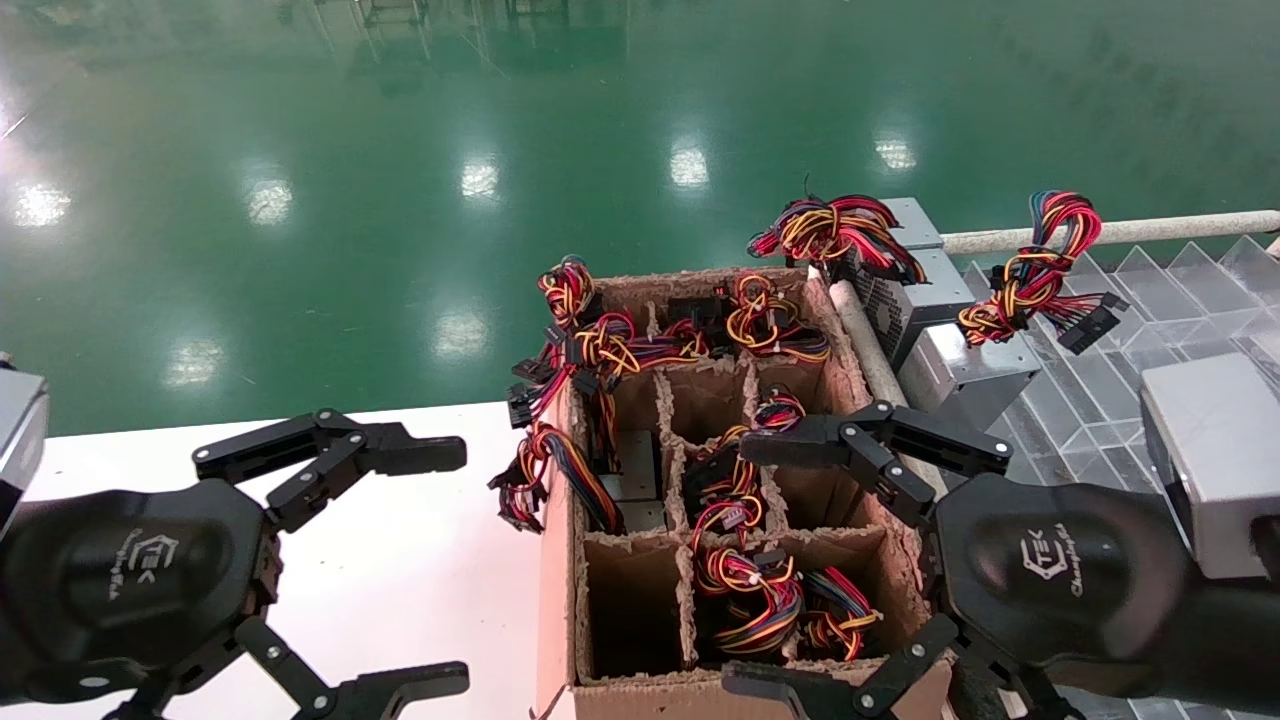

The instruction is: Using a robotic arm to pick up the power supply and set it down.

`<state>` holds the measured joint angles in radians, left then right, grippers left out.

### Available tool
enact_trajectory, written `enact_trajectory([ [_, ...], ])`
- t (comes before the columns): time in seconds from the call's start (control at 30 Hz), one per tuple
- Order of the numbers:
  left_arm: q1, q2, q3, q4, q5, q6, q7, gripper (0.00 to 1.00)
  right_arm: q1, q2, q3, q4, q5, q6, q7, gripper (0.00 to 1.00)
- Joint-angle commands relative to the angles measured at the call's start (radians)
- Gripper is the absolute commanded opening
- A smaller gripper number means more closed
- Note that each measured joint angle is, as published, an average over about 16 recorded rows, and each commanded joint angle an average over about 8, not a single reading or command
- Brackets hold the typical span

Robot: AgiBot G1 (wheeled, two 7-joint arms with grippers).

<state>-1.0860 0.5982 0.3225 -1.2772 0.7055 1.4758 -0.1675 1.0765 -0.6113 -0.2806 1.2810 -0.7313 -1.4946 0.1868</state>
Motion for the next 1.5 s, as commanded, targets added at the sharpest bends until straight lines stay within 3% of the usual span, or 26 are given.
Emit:
enact_trajectory([
  [0.03, 0.000, 0.000, 0.000, 0.000, 0.000, 0.000, 0.000, 1.00, 0.000, 0.000, 0.000, 0.000, 0.000, 0.000, 0.000, 1.00],
  [1.5, 0.000, 0.000, 0.000, 0.000, 0.000, 0.000, 0.000, 1.00, 0.000, 0.000, 0.000, 0.000, 0.000, 0.000, 0.000, 1.00],
])
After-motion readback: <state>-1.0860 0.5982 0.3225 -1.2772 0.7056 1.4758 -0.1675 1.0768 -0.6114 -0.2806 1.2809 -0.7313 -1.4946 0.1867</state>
